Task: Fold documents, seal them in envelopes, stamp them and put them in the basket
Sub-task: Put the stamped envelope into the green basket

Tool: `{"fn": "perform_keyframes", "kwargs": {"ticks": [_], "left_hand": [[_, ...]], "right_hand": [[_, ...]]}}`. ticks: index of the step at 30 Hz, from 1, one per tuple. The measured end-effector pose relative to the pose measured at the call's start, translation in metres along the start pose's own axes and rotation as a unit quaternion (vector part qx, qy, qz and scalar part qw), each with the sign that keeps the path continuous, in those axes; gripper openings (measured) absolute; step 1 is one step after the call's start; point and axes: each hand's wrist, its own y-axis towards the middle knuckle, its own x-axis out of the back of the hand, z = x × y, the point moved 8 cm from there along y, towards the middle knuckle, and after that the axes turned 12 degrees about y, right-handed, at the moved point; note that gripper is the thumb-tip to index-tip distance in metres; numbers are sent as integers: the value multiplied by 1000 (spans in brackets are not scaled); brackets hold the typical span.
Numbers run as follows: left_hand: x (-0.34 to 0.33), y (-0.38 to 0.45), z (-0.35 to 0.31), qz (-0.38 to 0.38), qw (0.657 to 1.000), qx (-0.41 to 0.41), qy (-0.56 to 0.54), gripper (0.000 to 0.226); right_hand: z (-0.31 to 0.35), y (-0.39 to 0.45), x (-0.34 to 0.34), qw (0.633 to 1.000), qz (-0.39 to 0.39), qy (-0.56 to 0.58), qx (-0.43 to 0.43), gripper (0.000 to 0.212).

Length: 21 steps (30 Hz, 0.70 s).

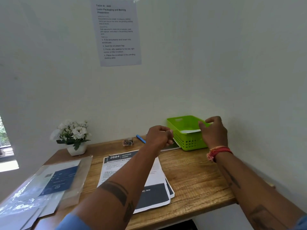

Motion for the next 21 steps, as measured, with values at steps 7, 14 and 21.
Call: {"fn": "perform_keyframes", "kwargs": {"ticks": [7, 14, 21], "left_hand": [[77, -1, 33, -69, 985, -9, 161, 3], [156, 1, 86, -110, 935, 7, 338, 6], [159, 12, 104, -114, 951, 20, 285, 10]], "right_hand": [[56, -64, -136, 932, 307, -48, 186, 16], [26, -124, -253, 790, 509, -230, 252, 40], [15, -120, -274, 788, 496, -212, 296, 29]]}}
